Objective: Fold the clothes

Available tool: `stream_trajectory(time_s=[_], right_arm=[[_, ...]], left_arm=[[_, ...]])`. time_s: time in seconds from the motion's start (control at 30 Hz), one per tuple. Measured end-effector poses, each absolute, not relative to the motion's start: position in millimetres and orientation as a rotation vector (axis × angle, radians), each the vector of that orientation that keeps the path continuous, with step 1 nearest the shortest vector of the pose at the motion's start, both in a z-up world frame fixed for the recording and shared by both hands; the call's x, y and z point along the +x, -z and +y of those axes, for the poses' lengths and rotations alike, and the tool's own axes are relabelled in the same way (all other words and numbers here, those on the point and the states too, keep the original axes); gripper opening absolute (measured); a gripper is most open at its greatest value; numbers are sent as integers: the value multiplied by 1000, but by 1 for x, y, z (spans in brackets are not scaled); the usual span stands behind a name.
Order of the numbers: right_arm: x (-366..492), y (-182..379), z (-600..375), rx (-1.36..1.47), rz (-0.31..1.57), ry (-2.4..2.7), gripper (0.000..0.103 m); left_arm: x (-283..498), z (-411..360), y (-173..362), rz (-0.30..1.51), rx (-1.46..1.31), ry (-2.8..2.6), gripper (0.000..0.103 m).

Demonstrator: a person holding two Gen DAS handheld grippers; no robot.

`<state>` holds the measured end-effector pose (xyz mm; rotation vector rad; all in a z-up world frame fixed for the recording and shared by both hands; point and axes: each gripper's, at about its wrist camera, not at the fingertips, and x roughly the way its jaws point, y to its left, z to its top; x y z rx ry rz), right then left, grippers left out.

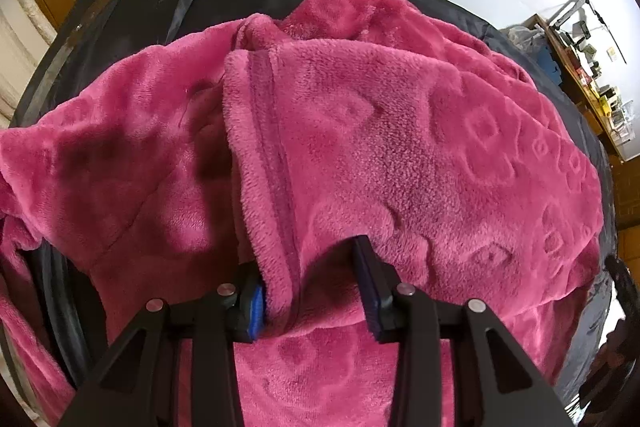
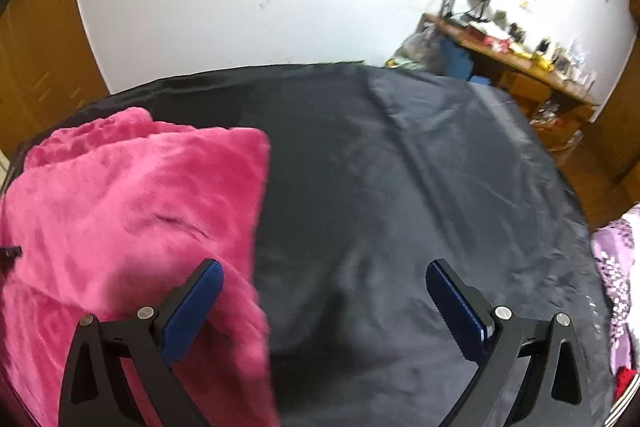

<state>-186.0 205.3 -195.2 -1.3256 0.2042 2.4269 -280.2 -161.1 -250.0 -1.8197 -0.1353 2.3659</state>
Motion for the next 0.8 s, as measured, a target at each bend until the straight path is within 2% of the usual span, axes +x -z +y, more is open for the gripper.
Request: stream_trajectory(time_s=[0.07, 0.2, 0.33, 0.47, 0.6, 0.73, 0.8], right_arm=[[-198, 203, 197, -1392, 188, -2438, 103], [-201, 235, 170, -1590, -36, -2403, 103], [-182, 237, 165, -1563, -83, -2424, 103], [-186, 234, 157, -1593, -207, -2418, 103], [-193, 209, 158, -1511, -108, -2459, 103], [-206, 185, 152, -1461, 123, -2603, 103], [-216, 188, 140, -1502, 152, -2664, 103]], left_arm=[[-282, -160, 251, -145, -1810, -2363, 42], [-281, -169, 251, -183, -1791, -2353, 43], [-279, -177, 249, -219, -1802, -2339, 43], [-281, -183, 235, -211, -1795, -2403, 43], [-279, -187, 209, -231, -1702, -2464, 43], [-275, -164, 200, -208, -1603, -2424, 61], [-277, -152, 205, -168, -1589, -2402, 62]])
